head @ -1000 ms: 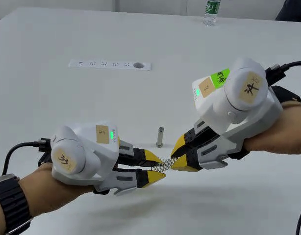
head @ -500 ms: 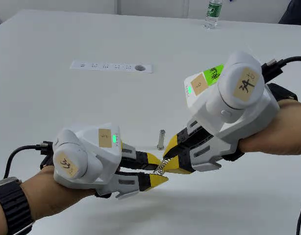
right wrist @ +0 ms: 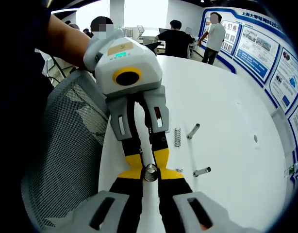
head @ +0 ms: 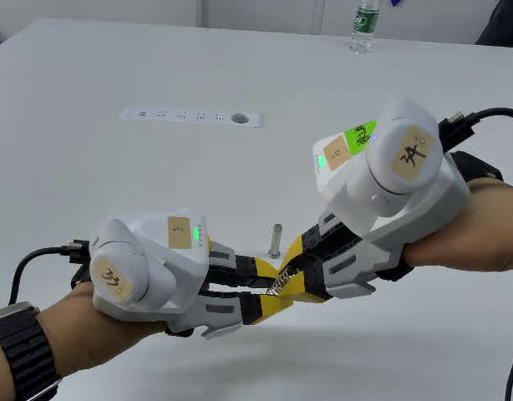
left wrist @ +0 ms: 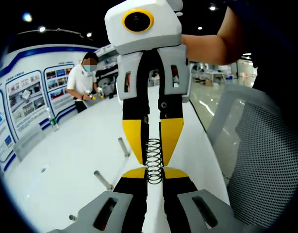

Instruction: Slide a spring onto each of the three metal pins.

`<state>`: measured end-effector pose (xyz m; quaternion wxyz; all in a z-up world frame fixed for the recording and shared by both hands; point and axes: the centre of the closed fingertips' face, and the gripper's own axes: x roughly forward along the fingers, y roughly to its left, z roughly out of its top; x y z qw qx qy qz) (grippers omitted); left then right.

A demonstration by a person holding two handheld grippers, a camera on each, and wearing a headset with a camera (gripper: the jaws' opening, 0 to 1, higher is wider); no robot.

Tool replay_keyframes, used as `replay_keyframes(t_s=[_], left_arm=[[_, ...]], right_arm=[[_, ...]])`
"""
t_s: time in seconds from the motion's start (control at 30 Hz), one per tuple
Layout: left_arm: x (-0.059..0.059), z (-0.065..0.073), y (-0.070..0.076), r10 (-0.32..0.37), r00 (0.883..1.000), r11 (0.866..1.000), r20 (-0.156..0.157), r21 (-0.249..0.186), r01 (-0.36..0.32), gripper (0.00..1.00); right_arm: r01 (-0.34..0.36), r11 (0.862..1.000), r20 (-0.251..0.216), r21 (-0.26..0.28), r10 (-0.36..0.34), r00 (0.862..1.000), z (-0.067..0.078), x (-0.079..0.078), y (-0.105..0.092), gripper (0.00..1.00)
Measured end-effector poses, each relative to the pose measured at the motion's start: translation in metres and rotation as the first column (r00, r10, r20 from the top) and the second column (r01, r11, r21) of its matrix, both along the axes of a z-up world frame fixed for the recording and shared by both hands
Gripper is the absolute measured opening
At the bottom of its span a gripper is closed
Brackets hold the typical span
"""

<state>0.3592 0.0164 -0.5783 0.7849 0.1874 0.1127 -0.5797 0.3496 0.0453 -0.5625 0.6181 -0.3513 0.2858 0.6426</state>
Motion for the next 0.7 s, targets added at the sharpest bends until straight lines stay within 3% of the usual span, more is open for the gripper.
replay_keyframes(t_s=[0.23,0.4,0.7], left_arm=[[0.002,0.001,0.000,0.006,1.000,1.000,0.004,-0.002,-0.006,0.12],[0.004,-0.001,0.003,0.023,1.000,1.000,-0.004,0.004,-0.023,0.20],[0.005,-0.003,0.019,0.059,0.997,0.998,-0.040,0.003,-0.059,0.30]], right_arm=[[0.003,1.000,0.011,-0.011,-0.003,1.000,0.001,0.003,-0.001,0.12],[0.010,1.000,0.010,-0.016,-0.009,1.000,0.001,0.005,-0.003,0.12],[0.043,0.999,0.012,-0.027,-0.043,0.999,0.003,0.014,-0.017,0.12]])
